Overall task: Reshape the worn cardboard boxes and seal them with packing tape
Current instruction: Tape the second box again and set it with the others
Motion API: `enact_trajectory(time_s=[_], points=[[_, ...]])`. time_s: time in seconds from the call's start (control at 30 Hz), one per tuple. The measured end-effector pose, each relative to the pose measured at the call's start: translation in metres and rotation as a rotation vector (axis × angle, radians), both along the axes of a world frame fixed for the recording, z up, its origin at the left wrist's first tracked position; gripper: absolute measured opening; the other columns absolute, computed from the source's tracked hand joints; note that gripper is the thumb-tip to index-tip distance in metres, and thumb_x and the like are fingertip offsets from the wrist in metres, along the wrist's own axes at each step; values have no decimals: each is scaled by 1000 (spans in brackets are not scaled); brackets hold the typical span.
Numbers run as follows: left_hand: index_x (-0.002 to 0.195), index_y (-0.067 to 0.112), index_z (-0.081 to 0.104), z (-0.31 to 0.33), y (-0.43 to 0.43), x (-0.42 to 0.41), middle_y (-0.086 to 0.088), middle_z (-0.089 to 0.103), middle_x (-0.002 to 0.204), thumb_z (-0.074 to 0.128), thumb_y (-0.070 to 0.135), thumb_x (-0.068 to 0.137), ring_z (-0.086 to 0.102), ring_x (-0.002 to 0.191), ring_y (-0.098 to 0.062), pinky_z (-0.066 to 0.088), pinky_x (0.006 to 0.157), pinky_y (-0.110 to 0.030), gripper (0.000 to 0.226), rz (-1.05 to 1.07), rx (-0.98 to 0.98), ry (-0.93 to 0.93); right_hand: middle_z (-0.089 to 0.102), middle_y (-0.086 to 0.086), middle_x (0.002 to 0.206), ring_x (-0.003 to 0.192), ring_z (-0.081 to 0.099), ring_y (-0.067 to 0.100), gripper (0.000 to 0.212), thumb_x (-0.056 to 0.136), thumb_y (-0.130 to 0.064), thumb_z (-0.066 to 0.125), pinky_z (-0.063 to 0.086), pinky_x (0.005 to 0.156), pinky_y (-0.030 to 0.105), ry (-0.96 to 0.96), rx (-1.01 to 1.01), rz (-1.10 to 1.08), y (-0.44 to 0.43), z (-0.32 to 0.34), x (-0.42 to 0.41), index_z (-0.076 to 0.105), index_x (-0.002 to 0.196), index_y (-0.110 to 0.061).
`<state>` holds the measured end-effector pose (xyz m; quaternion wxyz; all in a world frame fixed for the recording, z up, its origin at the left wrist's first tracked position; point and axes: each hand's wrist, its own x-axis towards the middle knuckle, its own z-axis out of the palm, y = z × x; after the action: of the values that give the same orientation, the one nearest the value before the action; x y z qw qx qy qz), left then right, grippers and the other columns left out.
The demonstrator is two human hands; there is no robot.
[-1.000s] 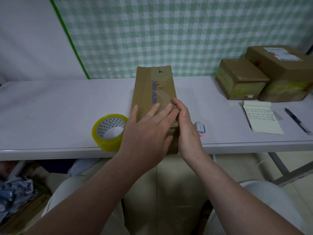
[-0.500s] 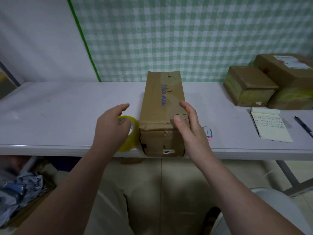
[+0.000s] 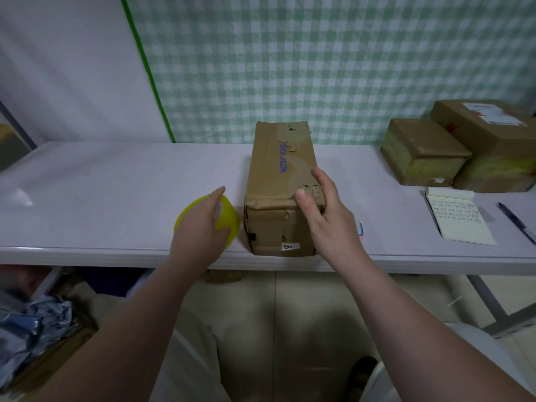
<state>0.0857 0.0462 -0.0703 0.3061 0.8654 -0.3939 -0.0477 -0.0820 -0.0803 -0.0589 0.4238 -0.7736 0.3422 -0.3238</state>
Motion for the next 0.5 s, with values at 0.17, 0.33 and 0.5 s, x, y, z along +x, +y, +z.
enact_trajectory(time_s=[0.17, 0.33, 0.5], points=[[138, 29, 45, 24, 20, -2, -14, 64, 101, 67, 4, 83, 61, 91, -27, 46, 72, -32, 64, 105, -265, 379, 51, -7, 139, 125, 49, 16, 57, 93, -54, 45, 41, 104, 39, 36, -42, -36, -5, 1, 6, 32, 145, -35], [135, 23, 48, 37, 44, -19, -15, 64, 96, 63, -8, 82, 64, 81, -24, 53, 65, -32, 62, 14, -391, 826, 50, -3, 136, 124, 38, 13, 53, 94, -50, 48, 31, 102, 28, 29, -184, -179, 3, -1, 6, 43, 140, -24], [137, 24, 42, 35, 59, -37, -16, 63, 115, 63, -12, 78, 64, 98, -32, 53, 82, -46, 72, -37, -392, 981, 60, -8, 91, 87, 52, 13, 37, 87, -51, 49, 35, 73, 22, -113, -385, -208, 35, -1, -5, 67, 93, -19]])
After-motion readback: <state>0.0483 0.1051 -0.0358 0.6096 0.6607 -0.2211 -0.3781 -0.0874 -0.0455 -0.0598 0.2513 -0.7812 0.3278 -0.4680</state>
